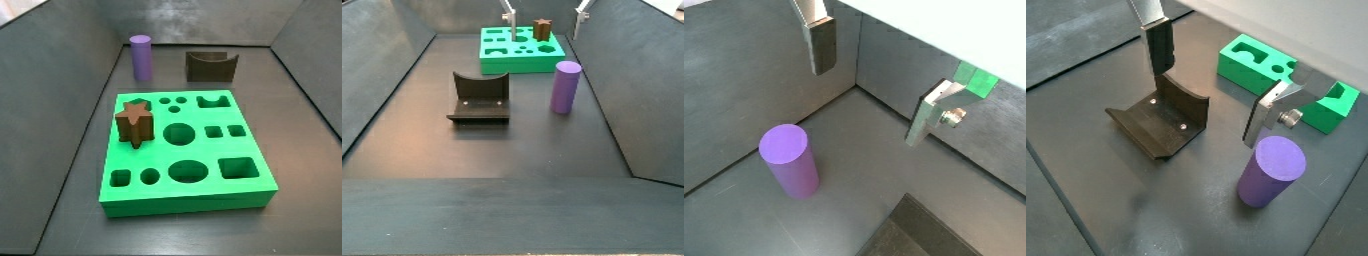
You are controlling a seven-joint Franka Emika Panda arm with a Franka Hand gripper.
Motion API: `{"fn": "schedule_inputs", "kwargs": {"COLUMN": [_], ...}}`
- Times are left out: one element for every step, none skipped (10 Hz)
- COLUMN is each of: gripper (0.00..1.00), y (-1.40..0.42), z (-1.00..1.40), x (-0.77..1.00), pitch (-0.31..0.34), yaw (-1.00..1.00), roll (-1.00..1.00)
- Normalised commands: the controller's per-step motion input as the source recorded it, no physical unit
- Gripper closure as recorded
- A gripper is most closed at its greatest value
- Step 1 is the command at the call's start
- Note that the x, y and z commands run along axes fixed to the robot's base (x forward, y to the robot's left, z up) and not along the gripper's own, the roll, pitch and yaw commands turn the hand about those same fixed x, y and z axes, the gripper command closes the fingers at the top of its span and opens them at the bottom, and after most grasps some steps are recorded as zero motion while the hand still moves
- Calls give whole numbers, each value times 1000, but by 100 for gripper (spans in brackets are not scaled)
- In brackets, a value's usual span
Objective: Pick up the round object. Move up. Move to above the board. Insert the round object.
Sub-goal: Pick up the round object.
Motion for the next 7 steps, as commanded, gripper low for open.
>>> {"fn": "schedule_inputs", "kwargs": {"gripper": [0,0,0,0,0,0,0], "y": [0,0,-34,0,-6,0,-86], "z": [-229,-369,-449,-500,-534,-517,-517], "x": [-43,-20,-51,0,-94,-66,-431], "pitch": [-79,-84,-77,-30,-66,-30,-50], "yaw": [111,137,103,154,137,134,171], "roll": [-46,0,4,29,67,67,193]}}
